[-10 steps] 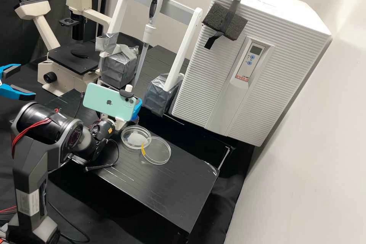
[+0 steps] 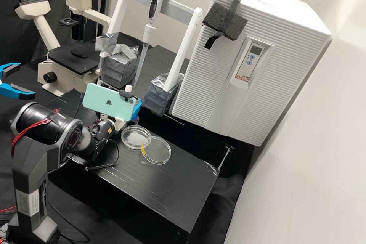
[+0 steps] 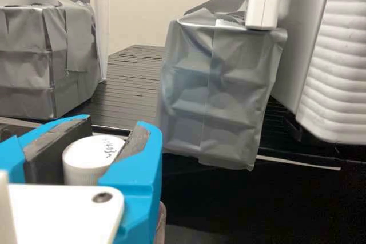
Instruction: Close the bottle
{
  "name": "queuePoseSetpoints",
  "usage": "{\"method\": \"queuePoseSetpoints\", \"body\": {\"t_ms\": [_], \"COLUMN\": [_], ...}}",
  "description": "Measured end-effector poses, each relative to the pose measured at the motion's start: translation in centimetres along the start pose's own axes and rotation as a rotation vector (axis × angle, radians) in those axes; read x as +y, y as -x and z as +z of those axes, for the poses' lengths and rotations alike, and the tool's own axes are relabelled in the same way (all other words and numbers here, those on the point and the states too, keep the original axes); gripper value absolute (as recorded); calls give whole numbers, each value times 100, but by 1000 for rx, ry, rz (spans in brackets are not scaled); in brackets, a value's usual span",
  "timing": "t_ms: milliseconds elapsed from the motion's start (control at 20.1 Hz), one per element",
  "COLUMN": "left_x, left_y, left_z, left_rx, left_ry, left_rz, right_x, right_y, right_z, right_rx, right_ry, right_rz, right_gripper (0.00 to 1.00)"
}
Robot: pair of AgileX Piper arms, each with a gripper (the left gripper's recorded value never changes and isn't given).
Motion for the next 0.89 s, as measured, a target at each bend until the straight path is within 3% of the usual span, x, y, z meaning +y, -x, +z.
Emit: {"method": "queuePoseSetpoints", "body": {"t_ms": [894], "left_x": [-1], "left_y": [-1], "left_z": [4], "left_rx": [-2], "left_ry": [0], "left_rz": [0], "right_x": [-10], "right_y": [48], "right_z": [-57], "right_rx": [19], "right_ry": [6], "right_rz": [-4], "right_gripper": [100]}}
